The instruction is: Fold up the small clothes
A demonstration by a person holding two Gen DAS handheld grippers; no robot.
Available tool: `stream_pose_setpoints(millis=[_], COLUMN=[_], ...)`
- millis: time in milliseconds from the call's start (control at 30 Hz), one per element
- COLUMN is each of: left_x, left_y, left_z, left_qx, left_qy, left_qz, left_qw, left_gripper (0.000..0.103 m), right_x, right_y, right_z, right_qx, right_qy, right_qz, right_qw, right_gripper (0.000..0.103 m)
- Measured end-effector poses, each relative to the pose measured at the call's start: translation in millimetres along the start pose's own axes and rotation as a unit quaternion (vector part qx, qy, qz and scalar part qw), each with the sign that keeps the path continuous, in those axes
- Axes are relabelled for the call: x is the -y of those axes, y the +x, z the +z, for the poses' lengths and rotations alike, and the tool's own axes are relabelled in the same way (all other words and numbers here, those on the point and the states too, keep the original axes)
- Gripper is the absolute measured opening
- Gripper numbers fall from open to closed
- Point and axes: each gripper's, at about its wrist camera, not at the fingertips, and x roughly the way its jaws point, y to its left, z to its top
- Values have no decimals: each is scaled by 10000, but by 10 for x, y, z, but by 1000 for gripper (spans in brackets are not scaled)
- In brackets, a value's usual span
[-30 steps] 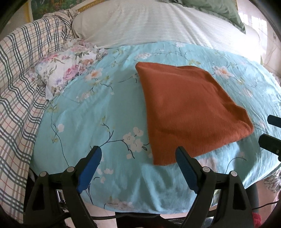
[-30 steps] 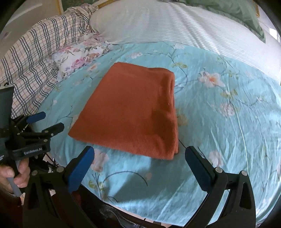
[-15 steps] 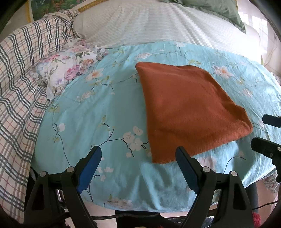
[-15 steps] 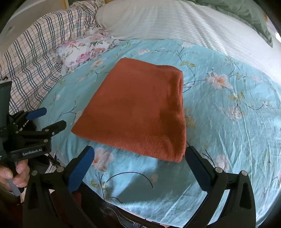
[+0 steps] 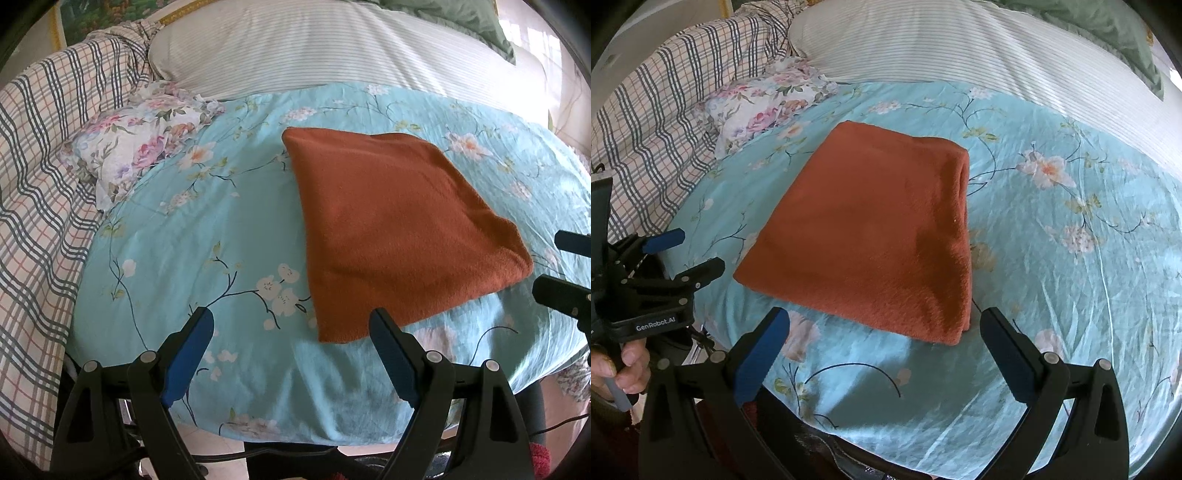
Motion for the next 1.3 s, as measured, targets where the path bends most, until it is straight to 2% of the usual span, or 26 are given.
stream_pose_setpoints(millis=[533, 1300], left_x=[-33, 29], left_y=[100, 190], left_z=[147, 131], left_qx=[-39, -181], left_qy=[18, 47], left_qz=[-109, -206], left_qw=[9999, 9996], left_gripper=[87, 87], right_x=[76, 110], right_y=[95, 188], right_z=[172, 118], right_qx=[-38, -146], right_qy=[-45, 12], right_qz=[125, 193], right_qw=[9999, 9997], right_gripper=[103, 103])
